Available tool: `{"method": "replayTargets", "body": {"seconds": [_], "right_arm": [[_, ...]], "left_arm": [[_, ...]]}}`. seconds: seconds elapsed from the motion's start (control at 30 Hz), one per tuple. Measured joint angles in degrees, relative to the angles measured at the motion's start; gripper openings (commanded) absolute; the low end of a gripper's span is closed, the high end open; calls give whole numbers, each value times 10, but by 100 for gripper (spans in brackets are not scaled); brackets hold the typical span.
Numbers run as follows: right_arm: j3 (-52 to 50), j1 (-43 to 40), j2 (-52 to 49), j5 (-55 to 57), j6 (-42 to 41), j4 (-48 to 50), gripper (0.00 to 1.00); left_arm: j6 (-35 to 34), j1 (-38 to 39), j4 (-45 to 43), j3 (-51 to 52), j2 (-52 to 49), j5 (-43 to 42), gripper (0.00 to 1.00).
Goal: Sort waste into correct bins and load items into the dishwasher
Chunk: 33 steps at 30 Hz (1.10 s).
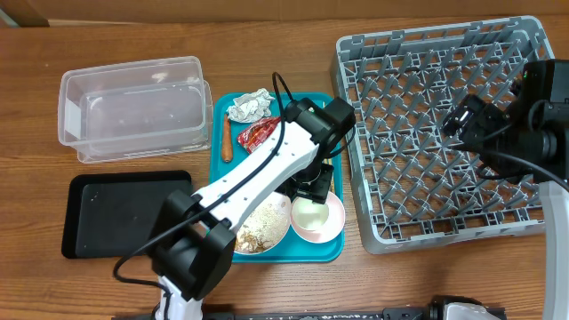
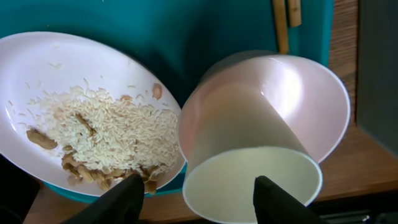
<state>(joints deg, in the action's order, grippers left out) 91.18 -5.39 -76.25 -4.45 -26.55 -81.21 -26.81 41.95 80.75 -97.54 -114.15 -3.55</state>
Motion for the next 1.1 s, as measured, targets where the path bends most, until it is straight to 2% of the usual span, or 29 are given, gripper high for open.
{"method": "replayTargets", "body": {"seconds": [0.07,0.13,0.17,0.23,0.33,0.4,0.43,0.7,0.93,1.1], "right_arm": [[0,0,0,0,3,0,100],[0,0,0,0,4,0,100],[0,0,0,0,5,0,100],[0,0,0,0,7,0,100],[0,0,0,0,8,0,100],[0,0,0,0,9,0,100],[0,0,0,0,9,0,100],[0,0,0,0,9,0,100],[0,0,0,0,9,0,100],[0,0,0,-1,11,1,100]], "left_arm": [[3,0,-9,3,-5,2,36],[6,0,-17,9,-5,4,29],[9,0,-20,13,-5,5,28],[14,0,-28,23,-5,7,34],[15,0,-40,47,-5,9,33],[13,0,-54,64,-5,8,19],[16,0,-58,71,-5,8,5],[16,-4,-49,75,-5,-13,4],[16,-14,10,41,-4,-24,4],[17,-48,52,5,28,-36,4]]}}
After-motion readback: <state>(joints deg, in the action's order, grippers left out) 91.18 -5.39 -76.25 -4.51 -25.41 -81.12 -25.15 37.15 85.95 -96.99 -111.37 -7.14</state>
